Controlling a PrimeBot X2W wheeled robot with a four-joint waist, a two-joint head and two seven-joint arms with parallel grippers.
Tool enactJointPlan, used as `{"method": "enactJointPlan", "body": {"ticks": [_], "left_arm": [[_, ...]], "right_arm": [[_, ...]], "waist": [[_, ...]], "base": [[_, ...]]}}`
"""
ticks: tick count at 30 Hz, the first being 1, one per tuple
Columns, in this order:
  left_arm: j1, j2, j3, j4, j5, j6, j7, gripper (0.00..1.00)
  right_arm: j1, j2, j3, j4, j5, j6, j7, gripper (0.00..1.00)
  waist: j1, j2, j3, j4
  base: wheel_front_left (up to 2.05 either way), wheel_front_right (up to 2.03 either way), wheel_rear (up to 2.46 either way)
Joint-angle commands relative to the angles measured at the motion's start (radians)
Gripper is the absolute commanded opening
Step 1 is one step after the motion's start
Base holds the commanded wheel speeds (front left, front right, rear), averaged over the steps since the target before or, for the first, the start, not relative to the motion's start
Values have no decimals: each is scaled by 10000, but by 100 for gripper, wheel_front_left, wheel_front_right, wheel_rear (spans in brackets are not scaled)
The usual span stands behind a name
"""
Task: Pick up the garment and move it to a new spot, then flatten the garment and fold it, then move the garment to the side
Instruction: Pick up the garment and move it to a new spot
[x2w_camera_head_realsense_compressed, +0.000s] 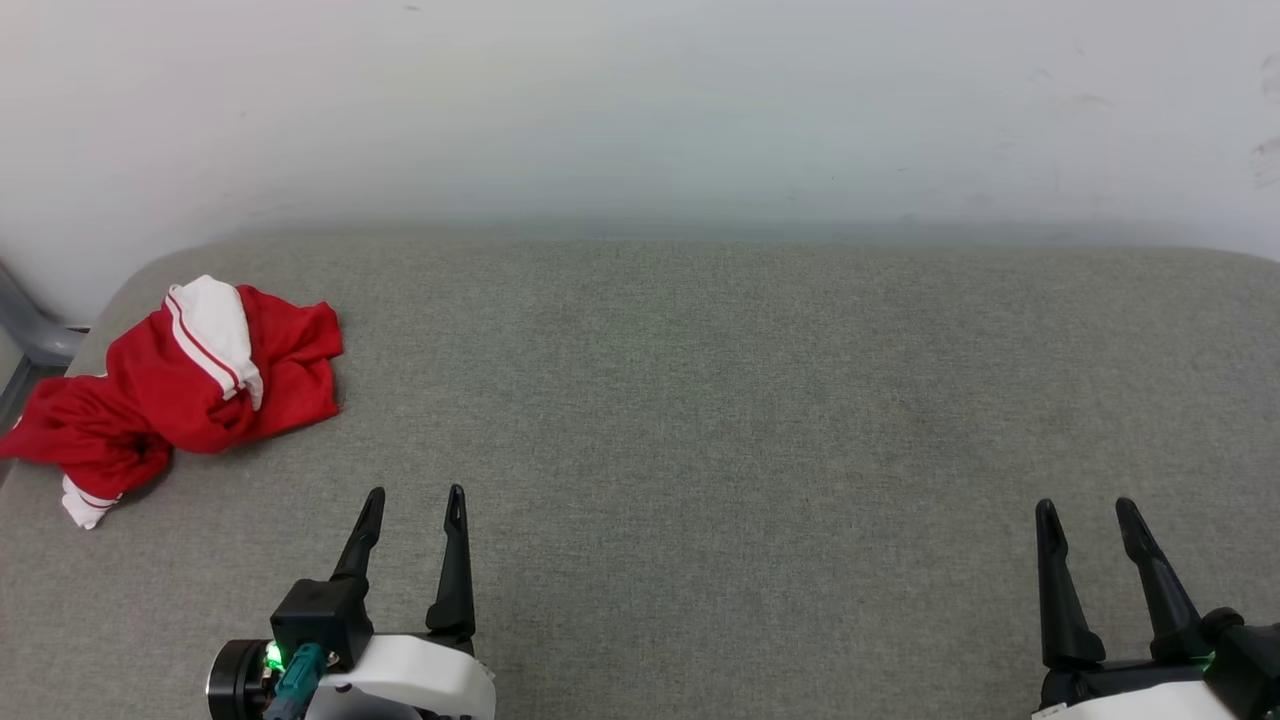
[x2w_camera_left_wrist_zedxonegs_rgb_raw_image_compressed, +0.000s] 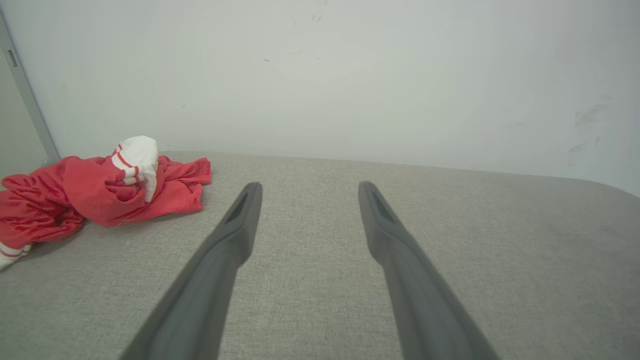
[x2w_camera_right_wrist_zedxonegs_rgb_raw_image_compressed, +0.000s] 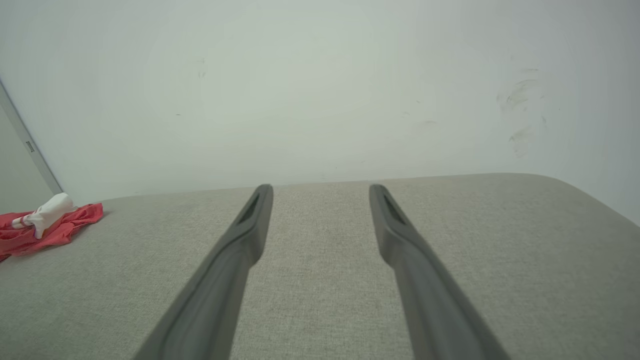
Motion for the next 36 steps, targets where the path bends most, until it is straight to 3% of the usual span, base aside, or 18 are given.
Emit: {"method": "enactJointPlan", "body": {"ticks": [1,17,36], "left_arm": [[44,16,15,29,-32,-30,-28,100],[-84,16,169,156,124,124,-28,100],[-54,16,631,189,132,250,-28,100]], "right_arm": [[121,13,-2,47,20,-3,-21,100],[159,14,32,117,39,-3,-21,100],[130,14,283,89,-416,-3,-21,100]], "waist": [[0,-1,6,-3],[0,-1,35,385],[0,-1,70,2717]], "base": [[0,0,0],[0,0,0],[0,0,0]]}}
